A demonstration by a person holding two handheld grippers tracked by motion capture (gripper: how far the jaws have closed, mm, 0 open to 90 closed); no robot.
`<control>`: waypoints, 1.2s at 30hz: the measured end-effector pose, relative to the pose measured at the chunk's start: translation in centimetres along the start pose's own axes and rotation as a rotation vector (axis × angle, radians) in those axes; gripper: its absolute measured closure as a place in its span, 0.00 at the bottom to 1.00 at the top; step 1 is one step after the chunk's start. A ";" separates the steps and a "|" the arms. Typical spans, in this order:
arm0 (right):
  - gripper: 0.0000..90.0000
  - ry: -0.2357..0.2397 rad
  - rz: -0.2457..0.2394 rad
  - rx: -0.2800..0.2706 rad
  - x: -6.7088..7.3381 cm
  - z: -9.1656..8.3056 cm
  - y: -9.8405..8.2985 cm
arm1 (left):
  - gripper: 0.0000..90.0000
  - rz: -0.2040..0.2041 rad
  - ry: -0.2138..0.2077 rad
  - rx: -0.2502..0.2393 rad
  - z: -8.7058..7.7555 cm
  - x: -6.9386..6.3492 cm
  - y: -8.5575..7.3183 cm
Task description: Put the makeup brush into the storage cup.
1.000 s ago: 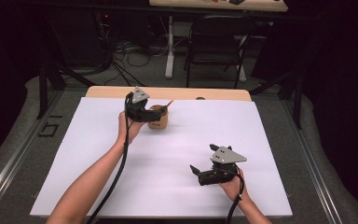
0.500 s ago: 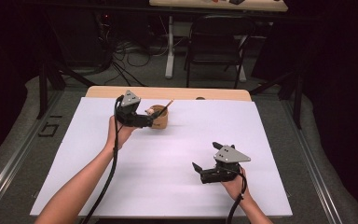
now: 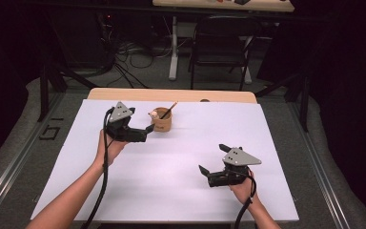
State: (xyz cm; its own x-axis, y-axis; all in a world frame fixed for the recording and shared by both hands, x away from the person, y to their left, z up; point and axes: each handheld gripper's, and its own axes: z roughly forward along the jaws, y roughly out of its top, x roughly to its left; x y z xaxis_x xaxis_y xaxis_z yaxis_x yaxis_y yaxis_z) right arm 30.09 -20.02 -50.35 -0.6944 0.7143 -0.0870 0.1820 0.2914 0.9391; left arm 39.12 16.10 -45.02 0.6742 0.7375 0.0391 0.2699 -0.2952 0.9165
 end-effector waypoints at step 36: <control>0.00 -0.012 -0.003 -0.044 0.5 -1.8 -1.4 | 0.00 -0.006 0.123 -0.093 -10.0 -2.7 -10.7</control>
State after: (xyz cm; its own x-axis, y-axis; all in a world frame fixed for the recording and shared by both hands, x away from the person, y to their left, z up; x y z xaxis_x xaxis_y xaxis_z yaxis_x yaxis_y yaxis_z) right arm 28.21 -21.24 -51.11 -0.6862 0.7214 -0.0936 0.1490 0.2653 0.9526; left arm 27.58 23.30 -50.93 0.5819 0.8096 0.0768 0.2047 -0.2373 0.9496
